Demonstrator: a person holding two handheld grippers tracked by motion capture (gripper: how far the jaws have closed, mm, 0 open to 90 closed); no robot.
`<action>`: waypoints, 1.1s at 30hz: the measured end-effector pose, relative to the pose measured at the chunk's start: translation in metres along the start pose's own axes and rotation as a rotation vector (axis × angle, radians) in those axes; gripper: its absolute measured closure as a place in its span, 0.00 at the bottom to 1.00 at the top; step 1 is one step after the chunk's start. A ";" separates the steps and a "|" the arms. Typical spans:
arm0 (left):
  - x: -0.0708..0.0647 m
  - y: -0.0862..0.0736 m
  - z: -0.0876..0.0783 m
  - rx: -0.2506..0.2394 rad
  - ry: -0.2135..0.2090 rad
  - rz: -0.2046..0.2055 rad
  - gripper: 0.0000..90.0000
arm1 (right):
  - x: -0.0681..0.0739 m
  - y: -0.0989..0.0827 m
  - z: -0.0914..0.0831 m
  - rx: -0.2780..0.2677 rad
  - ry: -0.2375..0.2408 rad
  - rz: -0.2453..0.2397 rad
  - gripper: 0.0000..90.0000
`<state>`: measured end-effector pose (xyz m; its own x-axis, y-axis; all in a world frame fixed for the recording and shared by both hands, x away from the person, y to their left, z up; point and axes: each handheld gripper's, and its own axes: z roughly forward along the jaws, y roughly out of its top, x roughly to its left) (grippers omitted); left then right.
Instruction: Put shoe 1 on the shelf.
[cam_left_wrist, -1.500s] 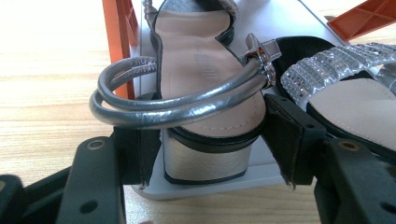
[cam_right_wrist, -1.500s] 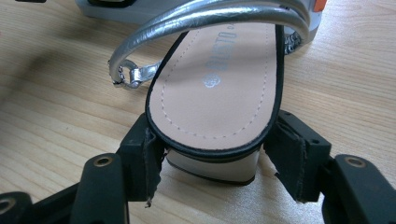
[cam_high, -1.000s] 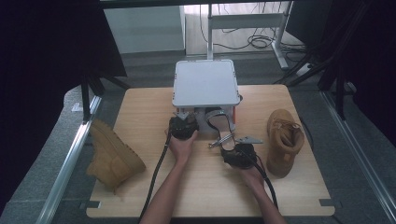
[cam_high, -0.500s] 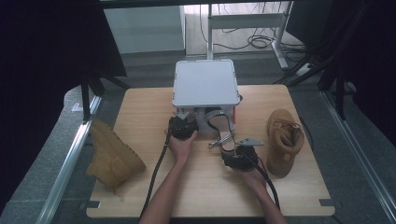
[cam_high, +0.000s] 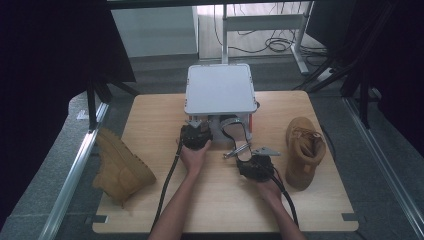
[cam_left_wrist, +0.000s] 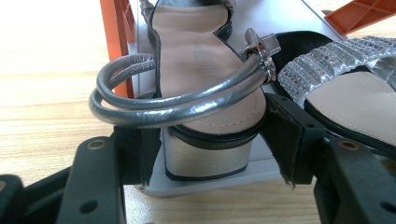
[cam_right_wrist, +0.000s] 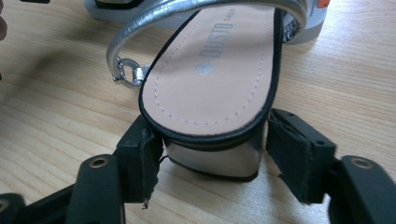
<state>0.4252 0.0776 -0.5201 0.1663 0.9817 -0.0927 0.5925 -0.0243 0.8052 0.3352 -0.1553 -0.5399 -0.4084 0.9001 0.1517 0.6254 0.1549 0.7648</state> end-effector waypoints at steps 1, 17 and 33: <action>0.000 0.000 0.000 0.000 0.000 0.000 0.43 | 0.000 0.000 0.000 -0.001 -0.003 0.000 0.42; 0.001 0.000 0.000 0.003 -0.006 0.007 0.43 | 0.013 0.002 0.008 -0.031 -0.055 0.068 0.44; 0.002 0.001 0.000 0.005 -0.011 0.005 0.43 | 0.009 0.012 0.015 -0.081 -0.025 0.184 0.44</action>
<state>0.4258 0.0793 -0.5199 0.1777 0.9795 -0.0947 0.5954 -0.0304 0.8028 0.3491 -0.1393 -0.5382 -0.2749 0.9201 0.2789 0.6322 -0.0455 0.7734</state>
